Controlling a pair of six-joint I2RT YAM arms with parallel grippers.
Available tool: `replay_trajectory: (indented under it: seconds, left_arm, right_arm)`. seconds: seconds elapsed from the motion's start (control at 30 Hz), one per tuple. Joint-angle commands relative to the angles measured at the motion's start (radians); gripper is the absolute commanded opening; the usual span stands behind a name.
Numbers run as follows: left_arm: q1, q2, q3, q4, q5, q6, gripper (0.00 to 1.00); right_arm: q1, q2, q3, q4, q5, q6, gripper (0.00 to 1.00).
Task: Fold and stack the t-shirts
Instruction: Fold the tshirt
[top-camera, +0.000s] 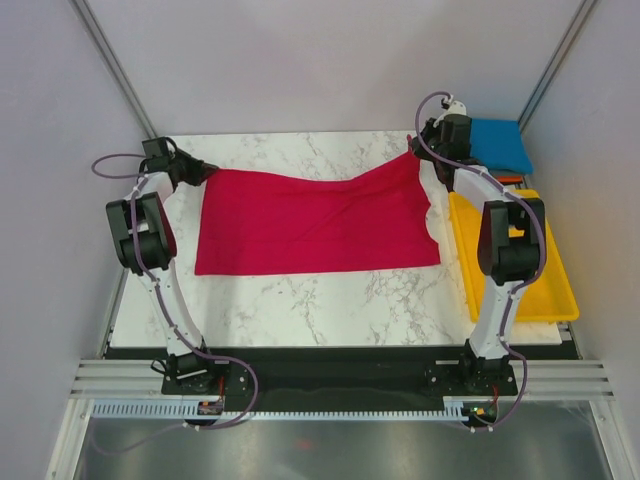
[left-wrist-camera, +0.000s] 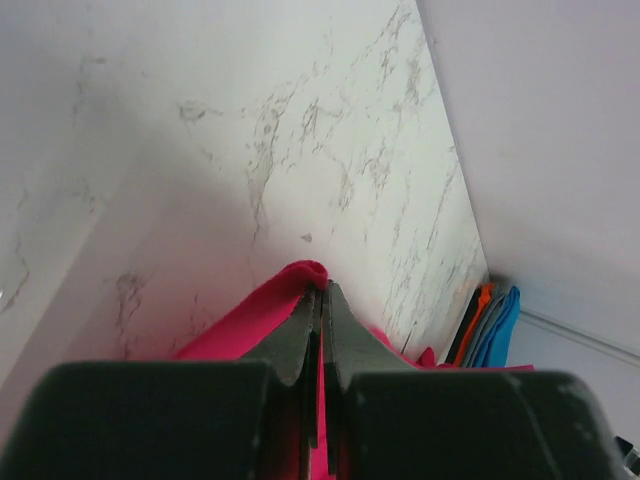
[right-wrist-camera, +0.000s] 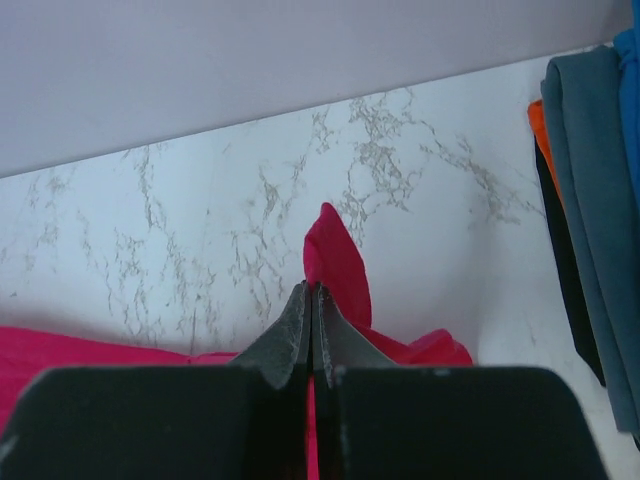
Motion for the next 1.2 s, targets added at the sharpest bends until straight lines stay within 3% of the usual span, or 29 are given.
replay_trajectory:
  seconds: [0.0,0.57,0.83,1.17]
  left_arm:
    - [0.004,0.062,0.108,0.062,0.043,-0.014,0.02]
    - [0.022,0.115,0.178,0.041,0.01,0.014,0.02]
    - [0.027,0.116,0.189,0.036,-0.012,0.035,0.02]
    - [0.033,0.141,0.244,0.009,0.014,0.064,0.02]
  right_arm:
    - [0.002,0.088,0.123,0.104,-0.022,-0.031,0.0]
    - [-0.007,0.194,0.226,0.131,0.049,-0.112,0.0]
    - [-0.009,0.245,0.222,0.248,0.009,-0.095,0.0]
    - [-0.011,0.307,0.301,0.236,-0.008,-0.1,0.0]
